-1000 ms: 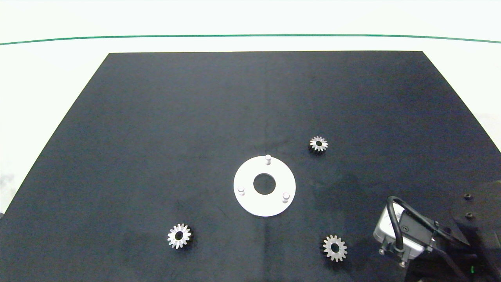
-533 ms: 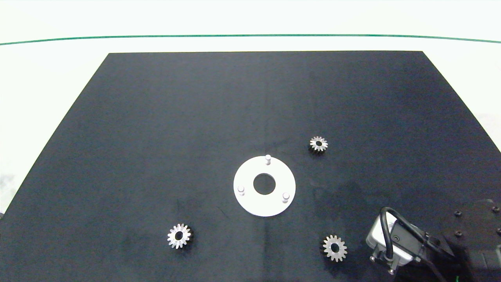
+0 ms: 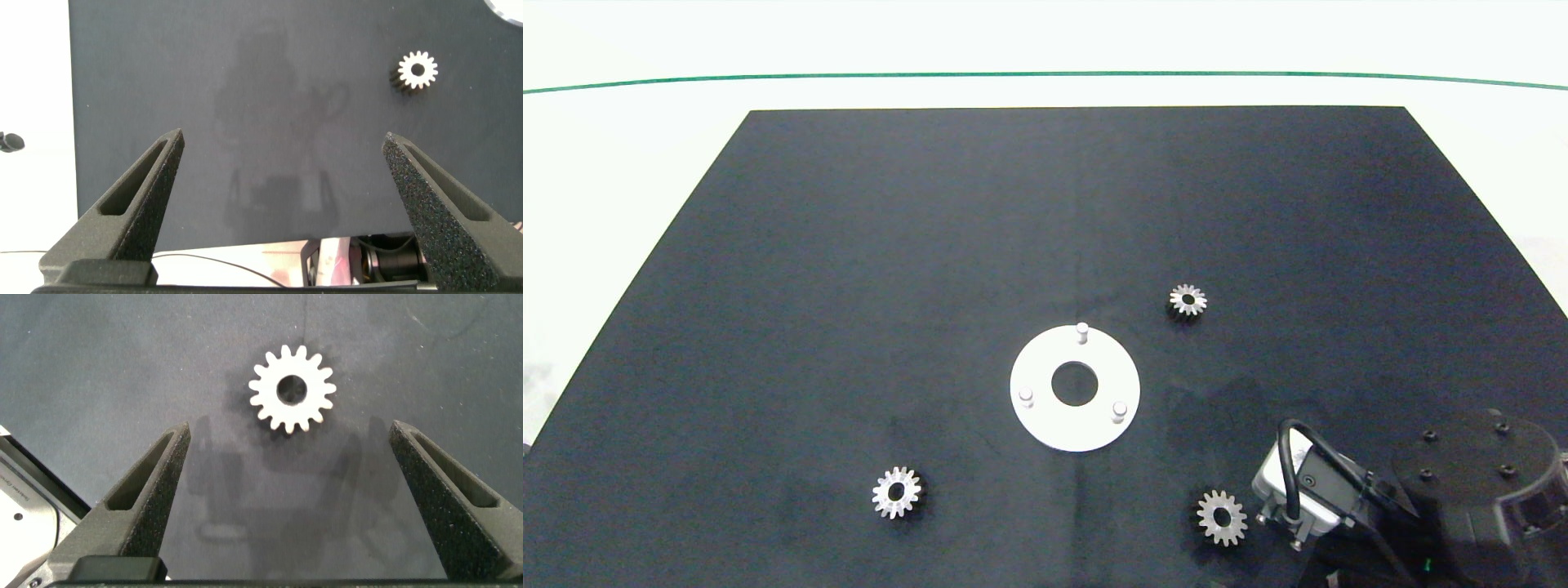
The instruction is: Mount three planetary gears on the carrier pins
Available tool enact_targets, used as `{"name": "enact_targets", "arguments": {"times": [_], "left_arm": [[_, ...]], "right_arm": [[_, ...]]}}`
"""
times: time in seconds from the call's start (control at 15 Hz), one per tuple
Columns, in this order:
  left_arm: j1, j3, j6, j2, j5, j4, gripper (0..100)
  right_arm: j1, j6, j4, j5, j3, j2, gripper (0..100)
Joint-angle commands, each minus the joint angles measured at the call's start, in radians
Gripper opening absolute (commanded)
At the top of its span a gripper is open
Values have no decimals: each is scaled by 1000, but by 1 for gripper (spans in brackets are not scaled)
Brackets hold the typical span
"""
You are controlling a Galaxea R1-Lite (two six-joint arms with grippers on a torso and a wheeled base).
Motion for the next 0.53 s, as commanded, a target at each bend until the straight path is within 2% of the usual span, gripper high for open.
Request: {"name": "enact_targets", "arguments": {"times": [0.07, 0.27, 0.4, 0.53], "left_arm": [[-1, 0, 0, 1, 0, 1, 100], [-1, 3, 0, 1, 0, 1, 100], [-1, 3, 0, 3, 0, 0, 100], [-1, 3, 0, 3, 0, 0, 100]], "right_arm": [[0, -1, -3, 0, 1, 21, 100], [-1, -1, -9, 0, -2, 34, 100], [-3, -1, -46, -9, -7, 57, 100], [-3, 8, -53, -9, -12, 65, 100]]}}
